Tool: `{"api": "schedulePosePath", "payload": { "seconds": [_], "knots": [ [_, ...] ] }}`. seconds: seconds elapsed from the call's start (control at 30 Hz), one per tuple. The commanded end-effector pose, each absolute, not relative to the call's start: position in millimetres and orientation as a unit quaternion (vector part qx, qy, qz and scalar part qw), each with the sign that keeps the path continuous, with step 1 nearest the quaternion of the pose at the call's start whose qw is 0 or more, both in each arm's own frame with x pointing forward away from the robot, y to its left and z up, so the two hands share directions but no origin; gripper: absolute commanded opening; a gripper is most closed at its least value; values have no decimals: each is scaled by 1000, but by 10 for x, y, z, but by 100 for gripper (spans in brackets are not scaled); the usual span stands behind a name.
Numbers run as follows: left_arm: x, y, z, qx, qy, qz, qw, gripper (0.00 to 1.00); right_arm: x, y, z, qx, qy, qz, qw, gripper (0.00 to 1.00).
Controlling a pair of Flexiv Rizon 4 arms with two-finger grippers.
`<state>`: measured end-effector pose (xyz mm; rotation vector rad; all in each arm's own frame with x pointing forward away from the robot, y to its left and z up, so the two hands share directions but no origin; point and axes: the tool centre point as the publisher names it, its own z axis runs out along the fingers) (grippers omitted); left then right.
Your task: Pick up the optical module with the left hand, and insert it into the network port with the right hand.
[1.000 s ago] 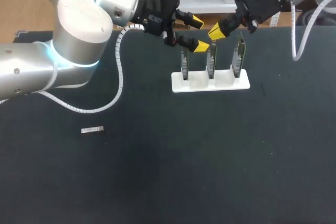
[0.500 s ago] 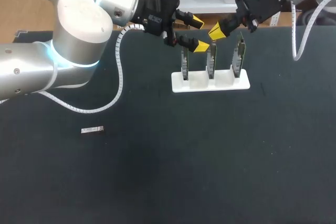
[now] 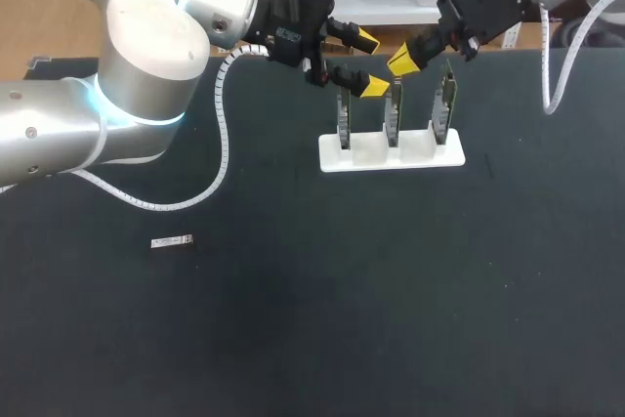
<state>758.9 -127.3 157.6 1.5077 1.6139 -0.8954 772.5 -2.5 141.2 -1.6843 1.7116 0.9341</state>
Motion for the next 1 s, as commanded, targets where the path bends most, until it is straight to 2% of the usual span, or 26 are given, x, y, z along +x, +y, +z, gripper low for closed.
{"api": "schedulePosePath", "payload": {
  "seconds": [0.03,0.57,1.0],
  "knots": [
    [7603,-1282,1583,588,630,-348,367,100,7739,-23,1321,-627,637,351,279,0],
    [7603,-1282,1583,588,630,-348,367,100,7727,-53,1650,-628,616,347,325,0],
    [7603,-1282,1583,588,630,-348,367,100,7466,-554,1789,-629,624,339,316,0]
  ]
}}
